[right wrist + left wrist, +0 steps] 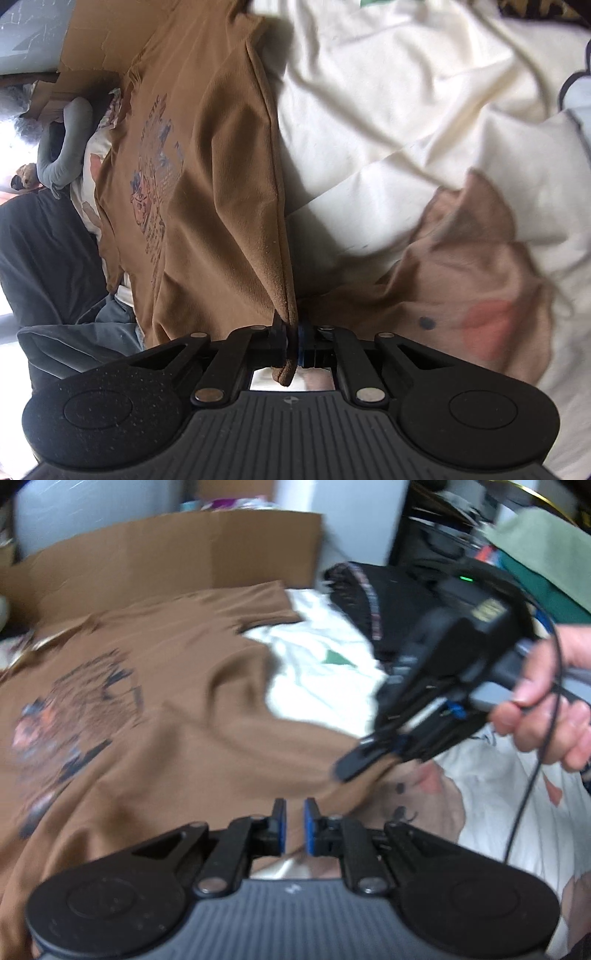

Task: Fold clothes

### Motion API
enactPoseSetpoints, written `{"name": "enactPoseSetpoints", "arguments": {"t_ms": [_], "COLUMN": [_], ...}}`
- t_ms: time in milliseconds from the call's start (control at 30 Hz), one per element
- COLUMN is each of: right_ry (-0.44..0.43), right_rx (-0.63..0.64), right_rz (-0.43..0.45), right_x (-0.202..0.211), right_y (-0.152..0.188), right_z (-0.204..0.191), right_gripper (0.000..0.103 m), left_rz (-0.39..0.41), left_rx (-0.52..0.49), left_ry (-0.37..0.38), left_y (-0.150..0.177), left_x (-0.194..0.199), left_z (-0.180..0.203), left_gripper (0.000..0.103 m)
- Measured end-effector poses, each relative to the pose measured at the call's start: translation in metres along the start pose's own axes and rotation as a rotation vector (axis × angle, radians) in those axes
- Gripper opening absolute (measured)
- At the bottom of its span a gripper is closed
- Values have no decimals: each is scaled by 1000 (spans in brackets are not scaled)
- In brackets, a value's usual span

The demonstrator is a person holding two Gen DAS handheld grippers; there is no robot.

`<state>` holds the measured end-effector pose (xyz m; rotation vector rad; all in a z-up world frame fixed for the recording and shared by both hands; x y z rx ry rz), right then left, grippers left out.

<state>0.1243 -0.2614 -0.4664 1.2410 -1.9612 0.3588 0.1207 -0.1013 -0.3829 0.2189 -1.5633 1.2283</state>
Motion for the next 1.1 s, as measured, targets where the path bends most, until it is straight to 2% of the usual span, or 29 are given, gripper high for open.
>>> {"name": "enactPoseSetpoints", "arguments": {"t_ms": [133,467,667,867,1100], "right_ry": [12,58,108,155,203], "right_rx": [41,177,240,270,270], "right_rz": [19,50,76,114,181], "right_x": [16,48,59,78,96], "right_y": [-2,0,-3,-11,-29], "right_z": [5,12,19,24,28], "right_gripper": [3,3,3,3,2], "left_rz": [-31,-121,-131,-128,-128], "left_rx": [93,418,621,778,867], "left_ry": [-73,-338,-464,-515,-472], "left_y": [11,88,136,174,200], "left_x": [19,84,131,152,145], "left_z": [-35,-135,-181,-205,-201], "left_gripper": [12,17,18,19,20]}}
Point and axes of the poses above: each gripper's, at about its wrist camera, not at the fingertips, and x roughly against the way its jaws point, z to its right, y to its underside, the point moved 9 cm from there along -x, roughly the way its jaws point, and after that the axes turned 2 degrees about -z, right-handed, at the moved point
